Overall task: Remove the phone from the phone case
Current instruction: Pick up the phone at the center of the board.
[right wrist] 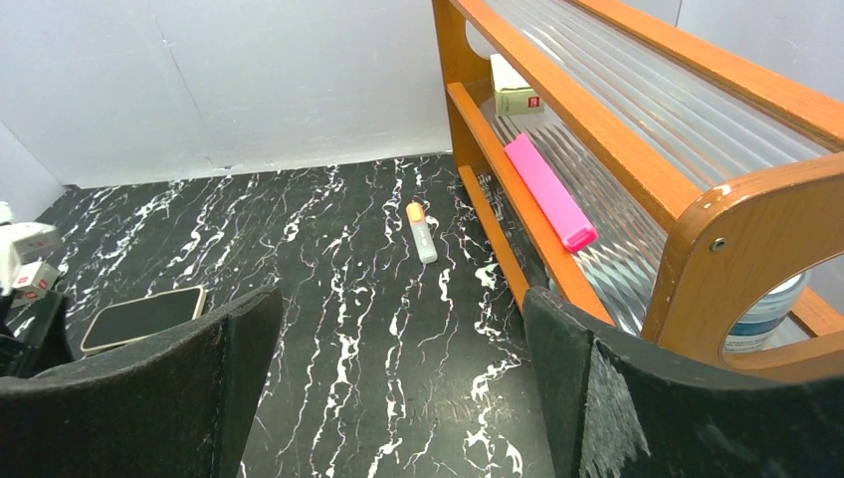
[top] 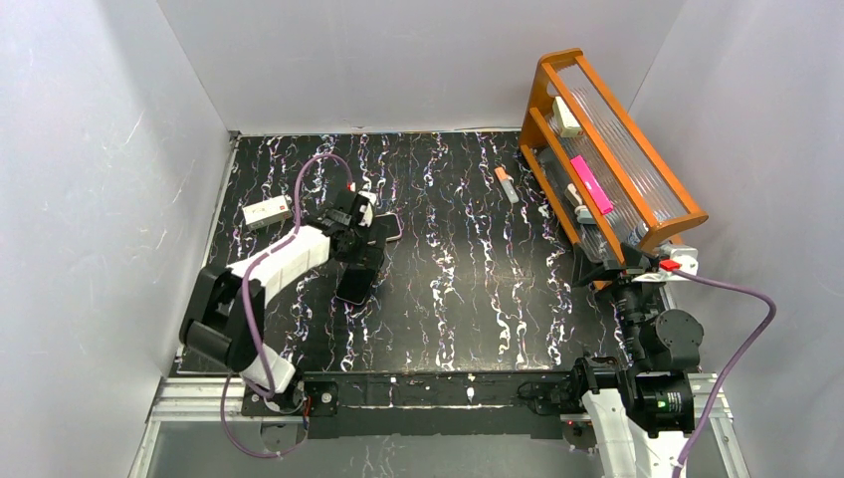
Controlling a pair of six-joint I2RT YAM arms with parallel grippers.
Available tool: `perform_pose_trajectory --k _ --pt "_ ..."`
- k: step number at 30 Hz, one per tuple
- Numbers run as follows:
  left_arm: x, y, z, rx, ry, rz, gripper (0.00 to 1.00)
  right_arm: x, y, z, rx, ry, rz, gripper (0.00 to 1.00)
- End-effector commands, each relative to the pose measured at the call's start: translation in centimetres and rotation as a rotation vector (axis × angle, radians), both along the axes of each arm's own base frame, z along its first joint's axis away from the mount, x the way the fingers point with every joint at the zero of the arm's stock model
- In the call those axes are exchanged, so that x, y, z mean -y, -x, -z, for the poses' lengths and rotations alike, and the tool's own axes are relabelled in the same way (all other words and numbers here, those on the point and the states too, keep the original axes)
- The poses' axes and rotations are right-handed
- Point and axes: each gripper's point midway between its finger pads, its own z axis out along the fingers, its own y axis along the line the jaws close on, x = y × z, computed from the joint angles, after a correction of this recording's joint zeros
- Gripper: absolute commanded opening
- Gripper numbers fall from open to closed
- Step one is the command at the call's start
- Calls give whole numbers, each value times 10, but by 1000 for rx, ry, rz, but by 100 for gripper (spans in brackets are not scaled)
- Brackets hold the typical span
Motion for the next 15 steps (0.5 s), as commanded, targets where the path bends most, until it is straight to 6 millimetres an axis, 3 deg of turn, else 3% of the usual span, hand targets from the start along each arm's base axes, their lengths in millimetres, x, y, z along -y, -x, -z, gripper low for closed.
perform_pose_trajectory --k 1,7,15 --pt "4 0 8 -92 25 22 98 -2 5 -18 80 10 -11 99" --pt "9 2 31 -209 9 42 98 -1 8 -21 99 8 -11 99" --pt "7 8 49 -283 -2 49 98 -2 8 -20 96 8 -13 99"
